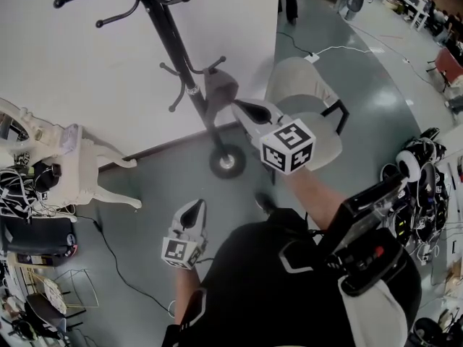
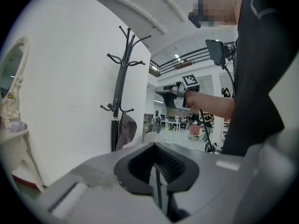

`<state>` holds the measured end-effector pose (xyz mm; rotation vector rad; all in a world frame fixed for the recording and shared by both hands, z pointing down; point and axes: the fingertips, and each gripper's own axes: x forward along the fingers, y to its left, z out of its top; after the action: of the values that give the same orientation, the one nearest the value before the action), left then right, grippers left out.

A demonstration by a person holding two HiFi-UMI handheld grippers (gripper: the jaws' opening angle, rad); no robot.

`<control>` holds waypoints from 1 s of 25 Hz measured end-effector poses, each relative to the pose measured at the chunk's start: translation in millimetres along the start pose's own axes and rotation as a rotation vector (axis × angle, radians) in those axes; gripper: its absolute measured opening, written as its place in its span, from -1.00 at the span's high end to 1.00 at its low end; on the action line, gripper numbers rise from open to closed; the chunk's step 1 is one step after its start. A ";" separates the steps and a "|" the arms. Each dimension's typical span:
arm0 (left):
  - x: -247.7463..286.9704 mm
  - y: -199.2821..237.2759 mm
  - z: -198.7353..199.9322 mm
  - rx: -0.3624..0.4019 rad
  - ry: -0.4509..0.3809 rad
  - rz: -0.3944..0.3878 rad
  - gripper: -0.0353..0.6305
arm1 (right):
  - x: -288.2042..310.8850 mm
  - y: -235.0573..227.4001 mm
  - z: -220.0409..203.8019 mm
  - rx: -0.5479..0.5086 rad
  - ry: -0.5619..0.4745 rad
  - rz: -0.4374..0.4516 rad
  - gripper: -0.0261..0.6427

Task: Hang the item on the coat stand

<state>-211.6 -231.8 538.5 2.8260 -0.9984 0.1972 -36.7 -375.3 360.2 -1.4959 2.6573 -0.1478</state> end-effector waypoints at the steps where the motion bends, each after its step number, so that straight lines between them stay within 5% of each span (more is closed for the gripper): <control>1: -1.3 -0.9 -0.5 0.001 0.000 -0.001 0.81 | -1.3 1.9 0.4 -0.003 0.000 -0.002 0.89; 25: -4.5 -4.1 6.6 0.032 0.007 -0.012 0.81 | -16.6 6.9 6.2 -0.028 -0.005 -0.026 0.89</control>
<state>-211.9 -227.1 530.9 2.8574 -0.9859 0.2234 -33.2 -357.8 353.6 -1.5375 2.6477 -0.1084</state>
